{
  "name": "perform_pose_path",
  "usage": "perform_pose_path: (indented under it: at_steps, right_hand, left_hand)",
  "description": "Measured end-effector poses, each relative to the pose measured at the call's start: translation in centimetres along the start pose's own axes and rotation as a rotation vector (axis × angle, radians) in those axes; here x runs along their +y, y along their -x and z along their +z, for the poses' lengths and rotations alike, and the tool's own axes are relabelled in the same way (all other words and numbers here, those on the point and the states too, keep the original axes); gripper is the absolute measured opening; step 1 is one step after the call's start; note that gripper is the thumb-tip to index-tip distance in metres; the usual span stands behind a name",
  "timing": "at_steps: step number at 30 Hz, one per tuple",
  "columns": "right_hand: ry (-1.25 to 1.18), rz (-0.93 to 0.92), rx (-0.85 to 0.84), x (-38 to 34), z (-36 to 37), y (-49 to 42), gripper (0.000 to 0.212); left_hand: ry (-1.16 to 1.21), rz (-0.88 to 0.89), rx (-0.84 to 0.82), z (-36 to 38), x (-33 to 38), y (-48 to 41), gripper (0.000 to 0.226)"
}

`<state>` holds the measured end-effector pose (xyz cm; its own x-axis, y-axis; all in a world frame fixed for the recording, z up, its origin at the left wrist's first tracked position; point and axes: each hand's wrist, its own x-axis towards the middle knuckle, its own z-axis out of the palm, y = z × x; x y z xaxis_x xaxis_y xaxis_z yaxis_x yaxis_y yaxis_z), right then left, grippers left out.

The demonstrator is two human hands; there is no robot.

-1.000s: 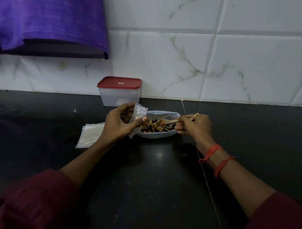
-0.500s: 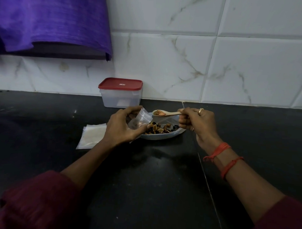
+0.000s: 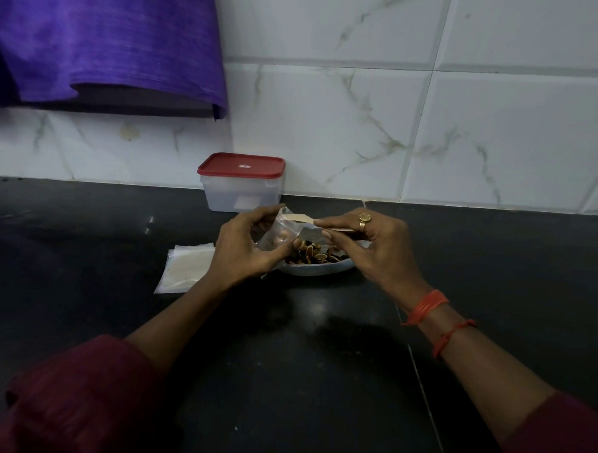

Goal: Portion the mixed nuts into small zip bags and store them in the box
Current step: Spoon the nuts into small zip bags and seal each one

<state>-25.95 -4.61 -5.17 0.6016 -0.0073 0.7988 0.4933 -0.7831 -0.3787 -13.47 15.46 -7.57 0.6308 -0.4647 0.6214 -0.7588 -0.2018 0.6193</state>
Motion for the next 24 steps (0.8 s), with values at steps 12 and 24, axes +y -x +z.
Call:
perform_pose_path:
  at_steps: [12,24]
  right_hand:
    - [-0.145,0.280,0.247,0.6,-0.8,-0.5,0.014]
    - [0.412,0.121,-0.064,2.5,-1.9,0.2,0.007]
  left_hand:
    - [0.108,-0.105,0.077,-0.3,-0.4,-0.8,0.061]
    - [0.101,-0.155,0.020,-0.3,-0.8,-1.0,0.074]
